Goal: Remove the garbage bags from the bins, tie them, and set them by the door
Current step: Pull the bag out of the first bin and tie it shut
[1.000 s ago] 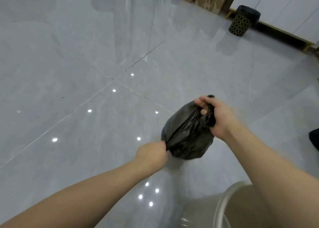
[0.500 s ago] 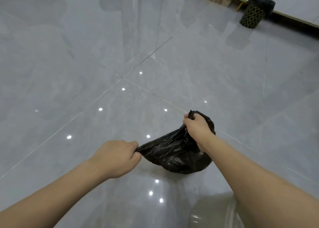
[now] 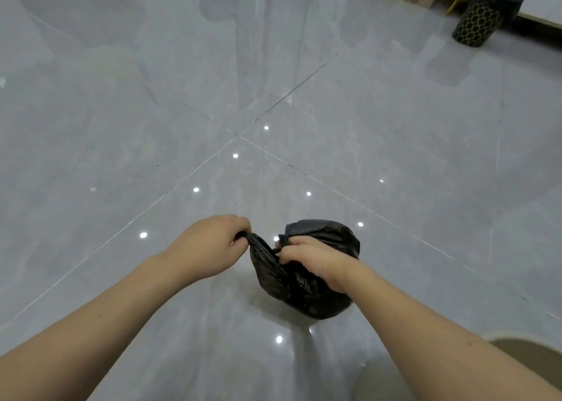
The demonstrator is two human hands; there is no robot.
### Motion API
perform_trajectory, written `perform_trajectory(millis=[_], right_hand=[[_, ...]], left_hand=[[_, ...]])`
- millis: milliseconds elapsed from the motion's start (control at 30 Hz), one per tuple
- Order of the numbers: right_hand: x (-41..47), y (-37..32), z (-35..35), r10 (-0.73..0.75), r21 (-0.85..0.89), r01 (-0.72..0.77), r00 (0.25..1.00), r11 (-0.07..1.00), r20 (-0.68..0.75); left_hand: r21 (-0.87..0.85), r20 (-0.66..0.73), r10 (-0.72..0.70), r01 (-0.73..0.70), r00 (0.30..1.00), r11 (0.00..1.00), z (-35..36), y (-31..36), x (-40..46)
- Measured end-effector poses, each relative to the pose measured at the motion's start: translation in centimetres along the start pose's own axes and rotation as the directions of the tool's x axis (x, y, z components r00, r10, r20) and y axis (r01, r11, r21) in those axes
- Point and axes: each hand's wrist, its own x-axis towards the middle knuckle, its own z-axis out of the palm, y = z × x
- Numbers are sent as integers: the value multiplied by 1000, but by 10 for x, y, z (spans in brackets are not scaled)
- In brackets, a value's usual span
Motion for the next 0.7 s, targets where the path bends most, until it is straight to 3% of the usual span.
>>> perform_trajectory(millis=[200, 333, 433, 533, 600, 700], right_hand=[[-11, -7, 0, 145, -114, -130, 980, 985, 137], [-26, -22, -23, 165, -121, -140, 962, 983, 220], [-40, -35, -37, 167, -148, -144, 974, 978, 156], [-57, -47, -43, 172, -417, -135, 984, 899, 50], [-65, -52, -46, 125, -529, -123, 992, 840, -33], [-77, -56, -54, 131, -430, -140, 990, 892, -51]], left_hand=[[-138, 104, -46, 60, 994, 989, -2, -3, 18], [-377, 155, -72, 126, 985, 917, 0, 7, 32], [-570, 189, -81, 177, 979, 802, 5, 17, 38], [-740, 238, -72, 228, 969, 633, 13, 31, 40], [-794, 220, -36, 201, 975, 574, 20, 40, 42], [-839, 180, -17, 163, 984, 520, 26, 55, 44]])
